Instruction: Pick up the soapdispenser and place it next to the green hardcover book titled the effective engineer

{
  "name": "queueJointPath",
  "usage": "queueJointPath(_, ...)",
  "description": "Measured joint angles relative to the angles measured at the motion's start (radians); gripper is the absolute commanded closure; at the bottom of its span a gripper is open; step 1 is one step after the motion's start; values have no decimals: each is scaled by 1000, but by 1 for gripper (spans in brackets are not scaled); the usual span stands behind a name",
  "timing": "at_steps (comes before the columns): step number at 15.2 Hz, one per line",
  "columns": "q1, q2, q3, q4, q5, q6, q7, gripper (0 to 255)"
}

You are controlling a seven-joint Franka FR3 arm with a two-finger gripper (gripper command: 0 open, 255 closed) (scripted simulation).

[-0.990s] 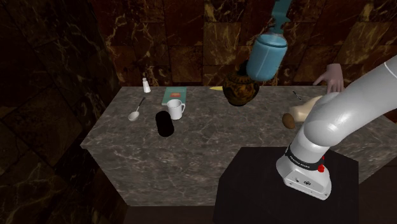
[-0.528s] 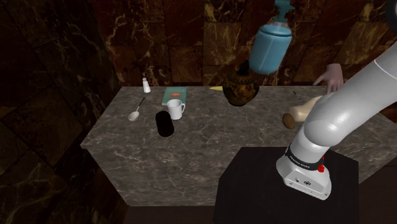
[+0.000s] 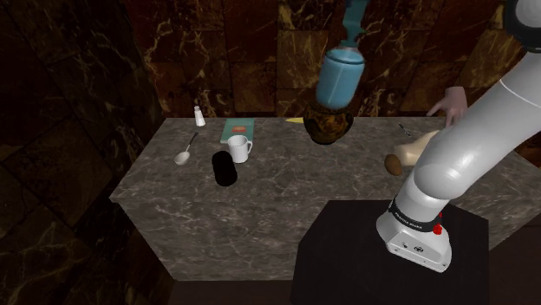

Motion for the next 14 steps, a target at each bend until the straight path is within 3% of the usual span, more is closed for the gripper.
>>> queueJointPath(8,-1,120,-11,-76,15,194,-10,255)
queueJointPath(14,-4,259,-17,-51,35,306,-20,255)
